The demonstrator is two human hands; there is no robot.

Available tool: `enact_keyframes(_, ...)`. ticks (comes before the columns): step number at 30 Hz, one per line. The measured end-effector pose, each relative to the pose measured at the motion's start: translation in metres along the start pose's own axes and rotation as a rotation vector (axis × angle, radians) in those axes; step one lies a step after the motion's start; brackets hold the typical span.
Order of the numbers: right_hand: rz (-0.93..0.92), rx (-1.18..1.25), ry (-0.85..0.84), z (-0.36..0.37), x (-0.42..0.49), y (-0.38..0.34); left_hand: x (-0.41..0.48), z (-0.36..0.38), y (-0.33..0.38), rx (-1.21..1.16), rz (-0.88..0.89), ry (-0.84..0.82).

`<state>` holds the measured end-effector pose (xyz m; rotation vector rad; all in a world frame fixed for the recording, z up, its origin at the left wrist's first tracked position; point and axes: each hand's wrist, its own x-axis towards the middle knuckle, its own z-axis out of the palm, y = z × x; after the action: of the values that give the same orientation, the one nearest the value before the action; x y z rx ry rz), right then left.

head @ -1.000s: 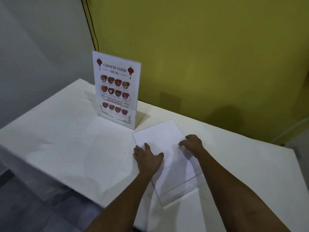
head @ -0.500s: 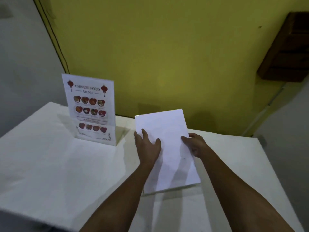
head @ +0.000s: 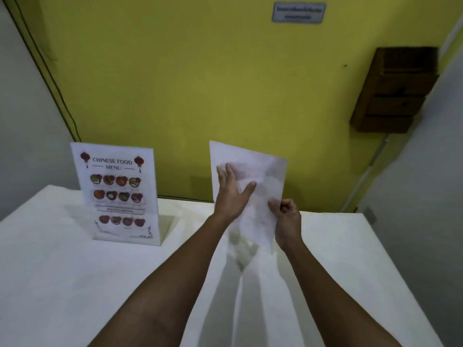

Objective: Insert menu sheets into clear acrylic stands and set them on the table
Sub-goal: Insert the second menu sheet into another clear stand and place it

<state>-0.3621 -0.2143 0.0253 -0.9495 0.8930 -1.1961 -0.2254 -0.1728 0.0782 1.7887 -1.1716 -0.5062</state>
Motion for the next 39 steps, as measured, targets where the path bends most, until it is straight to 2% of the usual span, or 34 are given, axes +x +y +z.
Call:
enact_keyframes(5, 0.015, 0.085, -0.001, -0.004, -0.015, 0.011, -0.022, 0.016, 0.008, -0.086, 0.09, -0.05)
enact_keyframes(9, 0.032, 0.016, -0.06, -0.019, -0.03, 0.024, -0.046, 0.034, 0.021, -0.066, 0.159, -0.133)
enact_keyframes(15, 0.072, -0.055, -0.196, -0.029, -0.051, 0.021, -0.062, 0.04, 0.021, -0.03, 0.188, -0.025)
enact_keyframes(19, 0.176, -0.105, -0.31, -0.038, -0.053, 0.015, -0.067, 0.032, 0.013, -0.045, 0.198, -0.019)
enact_keyframes(26, 0.267, -0.347, -0.249, -0.048, -0.041, 0.002, -0.086, 0.003, -0.012, -0.013, 0.271, -0.026)
enact_keyframes(33, 0.244, -0.435, -0.371, 0.008, -0.018, -0.014, -0.111, -0.037, -0.031, -0.05, 0.182, 0.205)
enact_keyframes(39, 0.145, -0.484, -0.488, 0.073, -0.008, -0.026, -0.117, -0.067, -0.052, -0.093, 0.108, 0.296)
